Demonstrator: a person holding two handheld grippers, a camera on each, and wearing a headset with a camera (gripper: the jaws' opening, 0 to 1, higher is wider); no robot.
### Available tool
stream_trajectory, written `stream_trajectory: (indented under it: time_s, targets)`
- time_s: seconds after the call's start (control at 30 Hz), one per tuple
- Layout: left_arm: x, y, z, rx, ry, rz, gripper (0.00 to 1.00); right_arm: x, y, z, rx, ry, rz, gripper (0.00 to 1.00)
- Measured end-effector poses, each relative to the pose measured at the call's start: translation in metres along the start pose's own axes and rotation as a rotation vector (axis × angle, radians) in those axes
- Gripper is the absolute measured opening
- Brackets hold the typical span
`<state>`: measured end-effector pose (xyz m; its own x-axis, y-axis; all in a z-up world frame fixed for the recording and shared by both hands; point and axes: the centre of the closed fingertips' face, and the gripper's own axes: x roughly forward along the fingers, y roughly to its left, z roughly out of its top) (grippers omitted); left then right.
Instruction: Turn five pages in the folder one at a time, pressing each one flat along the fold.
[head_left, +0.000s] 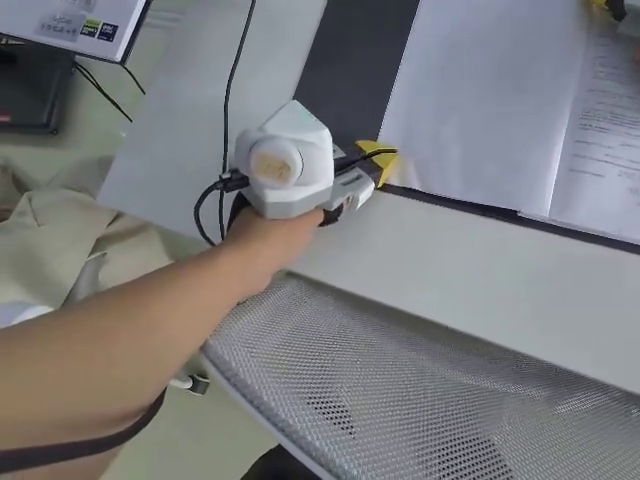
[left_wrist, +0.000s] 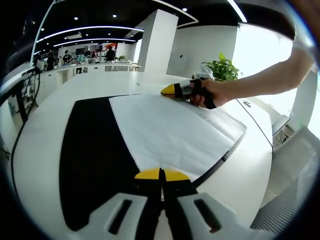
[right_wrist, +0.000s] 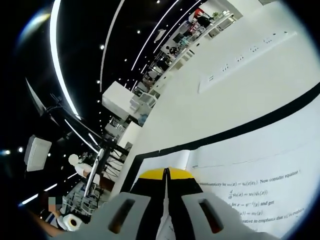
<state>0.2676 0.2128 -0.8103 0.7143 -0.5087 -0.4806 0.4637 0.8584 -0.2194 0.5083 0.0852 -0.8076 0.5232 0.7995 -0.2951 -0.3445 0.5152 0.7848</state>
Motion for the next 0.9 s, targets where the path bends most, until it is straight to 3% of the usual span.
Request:
stream_trajectory:
  time_s: [0.3, 0.53, 0.9]
  targets:
    - [-0.001, -0.001, 0.001, 0.005, 0.001, 0.002, 0.00, 0.009, -0.002, 0.011, 0.100, 0.025, 0.005, 0.00]
    - [-0.002, -0.001, 0.001, 0.006, -0.001, 0.001, 0.00, 0.009, -0.003, 0.012, 0.103, 0.029, 0.003, 0.00]
    - [-0.001, -0.001, 0.001, 0.000, -0.002, -0.002, 0.00, -0.026, 0.025, -0.037, 0.079, 0.161, 0.065, 0.00]
